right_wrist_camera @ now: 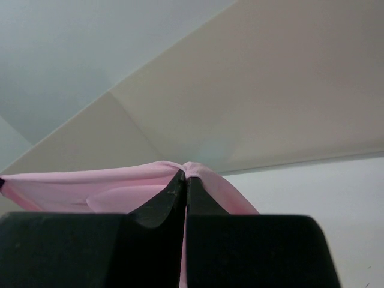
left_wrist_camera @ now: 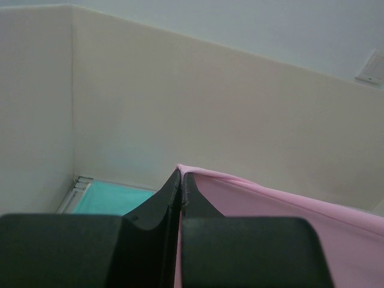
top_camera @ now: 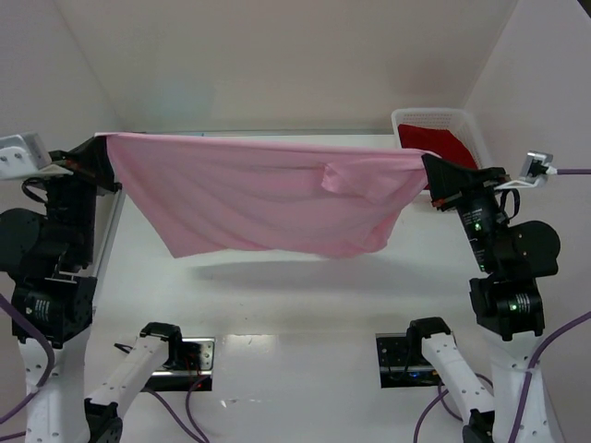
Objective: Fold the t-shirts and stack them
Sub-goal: Flatten out the tshirt
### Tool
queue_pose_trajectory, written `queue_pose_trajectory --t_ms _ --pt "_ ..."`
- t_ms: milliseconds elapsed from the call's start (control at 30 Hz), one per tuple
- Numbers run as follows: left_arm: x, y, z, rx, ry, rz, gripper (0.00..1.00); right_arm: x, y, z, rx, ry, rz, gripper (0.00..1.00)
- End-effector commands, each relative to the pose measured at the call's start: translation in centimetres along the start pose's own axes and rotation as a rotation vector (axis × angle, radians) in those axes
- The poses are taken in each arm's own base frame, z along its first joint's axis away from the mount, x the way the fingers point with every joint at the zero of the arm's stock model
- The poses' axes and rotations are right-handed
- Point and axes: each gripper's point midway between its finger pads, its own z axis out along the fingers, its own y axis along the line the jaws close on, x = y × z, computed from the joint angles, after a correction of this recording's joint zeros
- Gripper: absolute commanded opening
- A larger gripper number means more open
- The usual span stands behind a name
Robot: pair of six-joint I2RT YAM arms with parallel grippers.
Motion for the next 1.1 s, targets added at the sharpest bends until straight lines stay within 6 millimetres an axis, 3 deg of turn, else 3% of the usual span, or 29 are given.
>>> queue_pose_trajectory --t_ms 0,67,133,167,233,267,300,333,400,533,567,600,633,800,867,1067 --pt "1.8 0.6 1.8 -0.046 0.031 -0.023 0.00 -0.2 -2.5 2.4 0.106 -0.011 0.004 0.00" --pt "3.7 0.7 2.8 -0.055 0.072 -0.026 0.00 1.7 -5.0 3.9 0.168 0.016 0.035 0.00" --pt "7.3 0.8 4.0 -0.063 0.145 -0.031 0.00 4.5 -8.2 5.7 0.241 0.065 0.055 0.00" --pt "8.1 0.7 4.1 -0.055 0.157 -0.039 0.00 5.4 -9.2 6.1 0.266 0.075 0.070 0.00" --pt "12.2 1.1 4.7 -0.070 0.247 -0.050 0.00 8.2 -11.9 6.9 0.321 0.118 0.084 0.00" --pt "13.2 1.2 4.7 -0.076 0.260 -0.065 0.00 9.7 -13.4 6.7 0.356 0.139 0.085 0.00" --pt "14.1 1.3 4.7 -0.081 0.274 -0.071 0.00 10.1 -14.0 6.9 0.367 0.135 0.095 0.00" --pt "16.3 1.6 4.6 -0.079 0.312 -0.065 0.00 10.5 -14.8 6.6 0.396 0.133 0.092 0.00" --pt "18.2 2.0 4.4 -0.104 0.343 -0.089 0.00 11.7 -16.0 6.2 0.427 0.139 0.090 0.00" --pt "24.5 2.9 3.9 -0.135 0.465 -0.106 0.00 14.7 -18.9 4.8 0.494 0.173 0.087 0.00" --pt "24.3 2.9 4.0 -0.132 0.456 -0.108 0.00 15.0 -19.4 4.6 0.509 0.169 0.084 0.00" --pt "26.7 3.1 4.0 -0.141 0.495 -0.127 0.00 16.3 -20.7 4.3 0.532 0.191 0.062 0.00" --pt "28.1 3.3 3.9 -0.152 0.528 -0.119 0.00 16.1 -20.6 4.4 0.524 0.186 0.050 0.00" --pt "31.5 4.2 4.4 -0.194 0.583 -0.107 0.00 18.1 -23.0 4.0 0.583 0.214 0.023 0.01" --pt "33.9 4.7 4.4 -0.212 0.638 -0.093 0.00 19.8 -24.4 3.7 0.614 0.265 0.002 0.01" --pt "38.2 5.3 4.4 -0.221 0.742 -0.034 0.00 23.1 -27.2 2.7 0.678 0.353 -0.032 0.01"
